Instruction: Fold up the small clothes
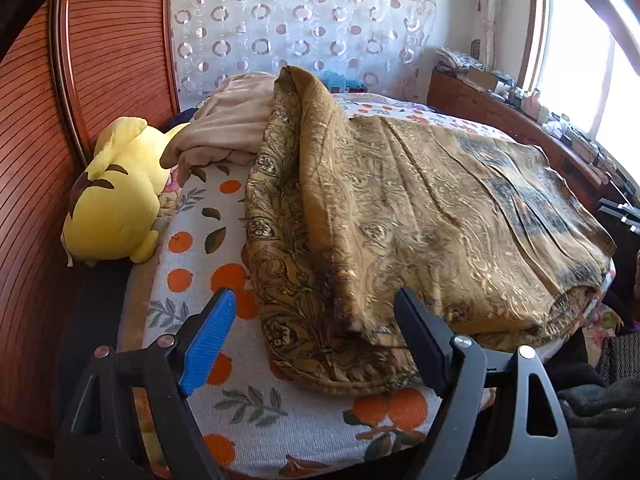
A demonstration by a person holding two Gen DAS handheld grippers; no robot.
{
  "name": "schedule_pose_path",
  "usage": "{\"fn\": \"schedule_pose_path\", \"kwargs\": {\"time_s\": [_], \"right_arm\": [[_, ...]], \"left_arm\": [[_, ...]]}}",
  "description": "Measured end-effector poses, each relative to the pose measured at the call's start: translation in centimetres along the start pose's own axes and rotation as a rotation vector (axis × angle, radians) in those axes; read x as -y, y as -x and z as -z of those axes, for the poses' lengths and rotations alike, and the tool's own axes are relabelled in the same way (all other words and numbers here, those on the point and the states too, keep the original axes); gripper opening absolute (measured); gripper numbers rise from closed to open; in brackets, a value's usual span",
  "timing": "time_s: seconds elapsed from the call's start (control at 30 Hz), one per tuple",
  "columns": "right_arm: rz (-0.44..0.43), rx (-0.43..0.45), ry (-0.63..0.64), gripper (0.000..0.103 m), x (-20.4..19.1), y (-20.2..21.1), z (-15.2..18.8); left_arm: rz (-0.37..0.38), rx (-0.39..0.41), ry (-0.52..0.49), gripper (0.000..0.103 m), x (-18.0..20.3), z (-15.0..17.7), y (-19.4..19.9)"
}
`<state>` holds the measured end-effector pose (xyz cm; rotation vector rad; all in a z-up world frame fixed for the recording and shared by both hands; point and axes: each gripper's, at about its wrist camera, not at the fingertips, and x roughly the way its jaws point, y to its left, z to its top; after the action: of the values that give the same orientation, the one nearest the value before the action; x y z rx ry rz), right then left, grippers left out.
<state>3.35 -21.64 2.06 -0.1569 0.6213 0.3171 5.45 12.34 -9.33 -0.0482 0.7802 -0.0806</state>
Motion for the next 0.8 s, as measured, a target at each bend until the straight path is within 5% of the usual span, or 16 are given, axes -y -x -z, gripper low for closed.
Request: {"fn": "schedule_pose_path", "kwargs": {"time_s": [0.37, 0.6, 0.8], "right_arm": [[-0.073, -0.083, 0.056, 0.053, -3.1, -8.1, 0.2], [-0.065, -0.055, 0.055, 0.064, -2.8, -9.3, 0.4], [-0.063, -0.065, 0.052, 0.073, -3.0, -9.4, 0.9]], "left_arm": [[0.035, -0.034, 0.083, 0.081, -1.4, -0.6, -2.8], [0.104, -0.046, 0.073, 0.021, -0.4, -0.7, -2.9], [0.156, 0.005, 0.018, 0.011, 2.3, -2.8, -1.1]]}}
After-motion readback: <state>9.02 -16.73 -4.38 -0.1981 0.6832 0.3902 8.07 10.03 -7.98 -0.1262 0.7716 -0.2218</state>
